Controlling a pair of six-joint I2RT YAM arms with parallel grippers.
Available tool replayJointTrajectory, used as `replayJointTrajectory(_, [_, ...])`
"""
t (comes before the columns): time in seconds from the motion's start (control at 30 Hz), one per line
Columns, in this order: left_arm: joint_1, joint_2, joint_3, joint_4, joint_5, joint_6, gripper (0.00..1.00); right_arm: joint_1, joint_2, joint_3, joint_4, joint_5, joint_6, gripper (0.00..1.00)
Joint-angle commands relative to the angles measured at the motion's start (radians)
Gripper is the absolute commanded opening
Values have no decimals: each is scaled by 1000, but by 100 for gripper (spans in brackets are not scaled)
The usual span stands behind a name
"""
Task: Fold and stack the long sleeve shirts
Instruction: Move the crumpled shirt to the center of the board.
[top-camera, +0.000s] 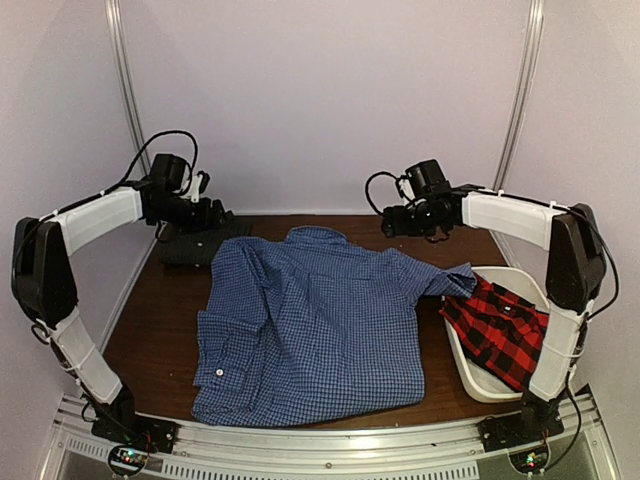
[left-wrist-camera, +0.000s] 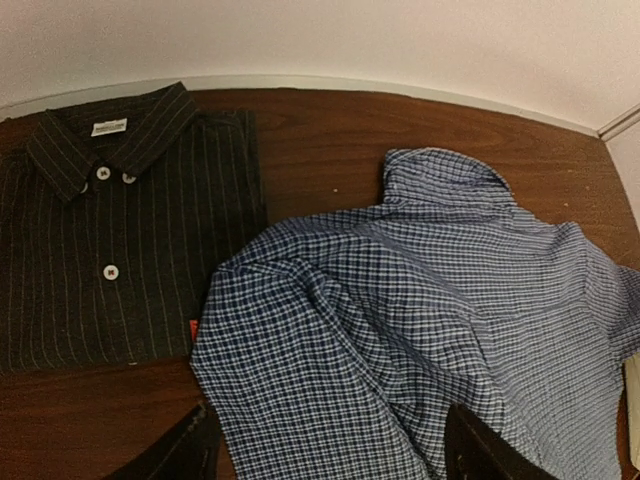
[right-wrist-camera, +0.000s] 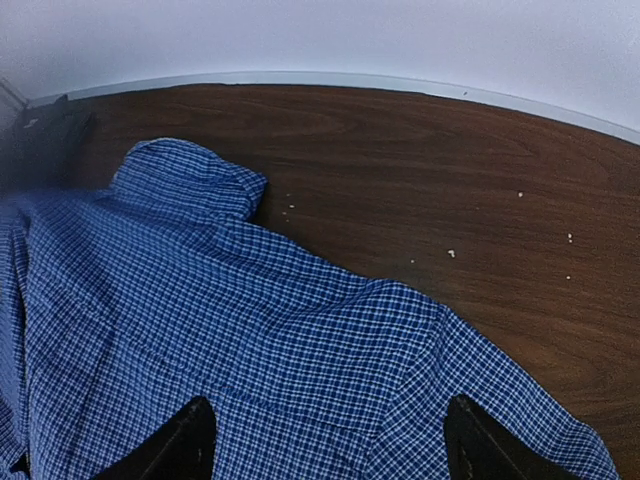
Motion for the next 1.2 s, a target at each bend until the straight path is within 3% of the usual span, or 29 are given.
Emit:
replayJointTrajectory(0.0, [-38, -94, -141, 129, 140, -81, 78, 72, -83, -86, 85, -31, 58, 79])
replayJointTrajectory(0.13, [-92, -142, -277, 164, 171, -127, 73, 140, -84, -167, 155, -68, 104, 77])
replayJointTrajectory(0.33, [-157, -263, -455, 169, 83, -199, 64, 216, -56, -231, 213, -76, 164, 72])
replayJointTrajectory(0.63, [-261, -389, -668, 201, 34, -297, 61, 234, 11, -254, 271, -54, 189, 68])
replayJointTrajectory(0.87, [-355, -332, -655, 220, 6, -329, 59, 233, 108, -204, 292, -51, 200, 62])
replayJointTrajectory(1.17, [-363, -335, -645, 197, -39, -346, 57, 185, 213, -160, 275, -14, 215, 55])
